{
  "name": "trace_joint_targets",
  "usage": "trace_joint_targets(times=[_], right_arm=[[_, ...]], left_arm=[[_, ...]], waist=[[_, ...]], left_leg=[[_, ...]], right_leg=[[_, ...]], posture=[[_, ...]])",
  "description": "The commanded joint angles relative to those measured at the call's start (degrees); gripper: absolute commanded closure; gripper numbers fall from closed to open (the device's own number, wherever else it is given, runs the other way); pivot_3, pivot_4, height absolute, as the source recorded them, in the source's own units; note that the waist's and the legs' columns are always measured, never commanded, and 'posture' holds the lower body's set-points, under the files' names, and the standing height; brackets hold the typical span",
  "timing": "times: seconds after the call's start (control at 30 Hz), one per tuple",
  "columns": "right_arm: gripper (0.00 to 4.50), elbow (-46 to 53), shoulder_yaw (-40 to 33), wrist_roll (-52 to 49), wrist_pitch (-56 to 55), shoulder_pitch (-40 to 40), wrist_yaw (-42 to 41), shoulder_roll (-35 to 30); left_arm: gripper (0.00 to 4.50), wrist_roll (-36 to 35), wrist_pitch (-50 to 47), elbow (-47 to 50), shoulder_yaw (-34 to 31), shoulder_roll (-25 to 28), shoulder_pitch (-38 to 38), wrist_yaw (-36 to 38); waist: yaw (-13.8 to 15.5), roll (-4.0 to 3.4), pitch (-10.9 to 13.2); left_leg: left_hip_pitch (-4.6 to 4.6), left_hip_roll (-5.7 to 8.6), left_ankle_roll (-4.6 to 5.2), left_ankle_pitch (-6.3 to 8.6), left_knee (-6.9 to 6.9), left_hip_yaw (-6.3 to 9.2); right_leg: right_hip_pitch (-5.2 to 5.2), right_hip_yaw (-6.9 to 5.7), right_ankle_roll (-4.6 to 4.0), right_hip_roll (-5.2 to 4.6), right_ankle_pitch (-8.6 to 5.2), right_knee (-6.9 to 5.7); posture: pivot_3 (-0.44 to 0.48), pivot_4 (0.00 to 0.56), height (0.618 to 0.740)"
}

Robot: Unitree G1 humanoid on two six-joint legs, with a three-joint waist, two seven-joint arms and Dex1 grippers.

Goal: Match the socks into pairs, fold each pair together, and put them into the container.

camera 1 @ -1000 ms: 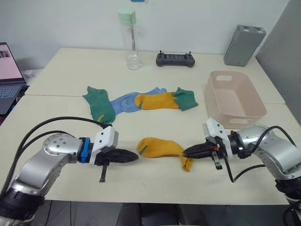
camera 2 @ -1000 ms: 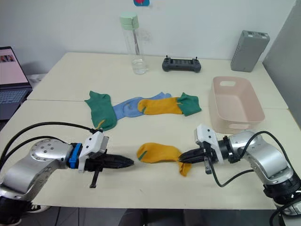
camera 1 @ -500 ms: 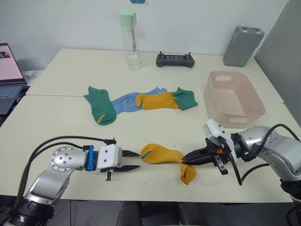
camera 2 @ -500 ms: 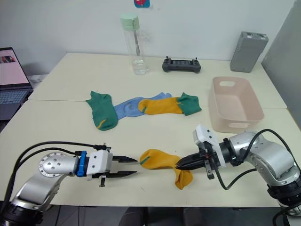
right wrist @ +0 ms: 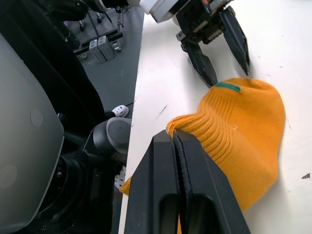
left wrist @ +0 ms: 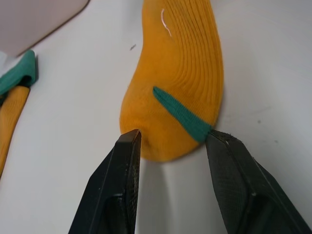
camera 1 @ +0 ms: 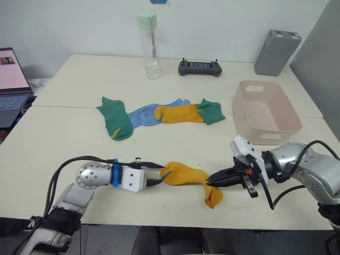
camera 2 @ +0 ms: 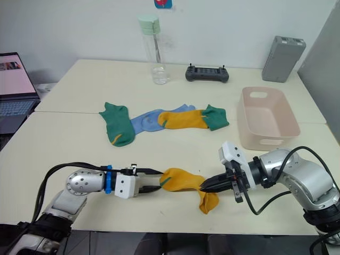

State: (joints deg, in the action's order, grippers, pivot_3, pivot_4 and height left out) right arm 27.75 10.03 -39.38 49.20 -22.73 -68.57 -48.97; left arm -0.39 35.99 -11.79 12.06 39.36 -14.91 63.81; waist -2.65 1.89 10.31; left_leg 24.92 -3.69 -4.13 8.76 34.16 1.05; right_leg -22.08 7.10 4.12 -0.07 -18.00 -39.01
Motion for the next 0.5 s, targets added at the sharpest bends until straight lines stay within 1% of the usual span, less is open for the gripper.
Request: trace_joint_targets(times=[0.03,0.07,0.13,0.2,0.27,0.4,0.5], right_arm=[[4.5,0.8,-1.3,-0.4,-0.8,0.2,0.1,-0.6],[4.5,0.8,-1.3,-0.3,-0.9,0.3,0.1,-0.6],[4.5,0.9,-1.3,-0.3,-1.0,0.6,0.1,-0.7],[4.5,0.9,-1.3,-0.1,-1.1,0.9,0.2,-0.8],[4.5,0.8,-1.2,0.3,-1.5,1.0,0.0,-1.0],[4.5,0.3,-1.2,0.7,-2.0,1.2,-0.1,-1.2],[4.5,-0.4,-1.3,0.8,-2.6,1.2,-0.2,-1.3]], left_arm=[[2.39,-0.2,2.9,-1.4,0.8,-0.6,-1.4,-0.6],[2.78,-0.7,3.1,-1.7,0.9,-0.9,-1.8,-0.5],[3.23,-1.8,2.8,-1.7,1.2,-1.0,-2.1,-0.1],[3.9,-3.3,2.3,-0.7,1.3,-0.5,-1.7,0.9],[4.48,-4.5,1.8,0.0,1.1,-0.1,-1.4,1.5],[4.48,-7.3,-0.5,1.8,0.0,0.8,-0.8,2.2],[4.48,-10.3,-4.4,4.4,-1.7,2.2,-0.1,2.3]], waist=[[0.0,0.0,0.0],[-0.1,0.0,0.0],[-0.1,0.0,0.0],[-0.1,0.0,0.0],[-0.1,0.0,0.0],[-0.2,0.0,0.0],[-0.3,0.0,0.0]], left_leg=[[0.0,0.0,0.0,0.0,0.0,-0.01],[0.0,0.0,0.0,0.0,0.0,0.0],[0.0,0.0,0.0,0.0,0.0,0.01],[0.0,-0.01,0.0,0.0,-0.01,0.01],[0.0,0.0,0.0,0.0,-0.02,0.02],[0.0,-0.01,0.0,0.0,-0.02,0.03],[0.0,-0.01,0.0,0.0,-0.01,0.03]], right_leg=[[0.0,0.01,0.01,0.0,0.01,0.0],[0.0,0.0,0.02,0.0,0.01,0.0],[0.0,-0.01,0.02,0.01,0.01,-0.01],[0.0,-0.02,0.02,0.01,0.01,-0.01],[0.0,-0.02,0.01,0.01,0.01,-0.01],[0.0,-0.03,0.01,0.02,0.01,-0.02],[0.01,-0.02,0.02,0.02,0.01,-0.02]], posture=[[0.0,0.15,0.74],[0.0,0.15,0.74],[0.0,0.15,0.74],[0.0,0.15,0.74],[0.0,0.15,0.74],[0.0,0.15,0.74],[0.0,0.15,0.74]])
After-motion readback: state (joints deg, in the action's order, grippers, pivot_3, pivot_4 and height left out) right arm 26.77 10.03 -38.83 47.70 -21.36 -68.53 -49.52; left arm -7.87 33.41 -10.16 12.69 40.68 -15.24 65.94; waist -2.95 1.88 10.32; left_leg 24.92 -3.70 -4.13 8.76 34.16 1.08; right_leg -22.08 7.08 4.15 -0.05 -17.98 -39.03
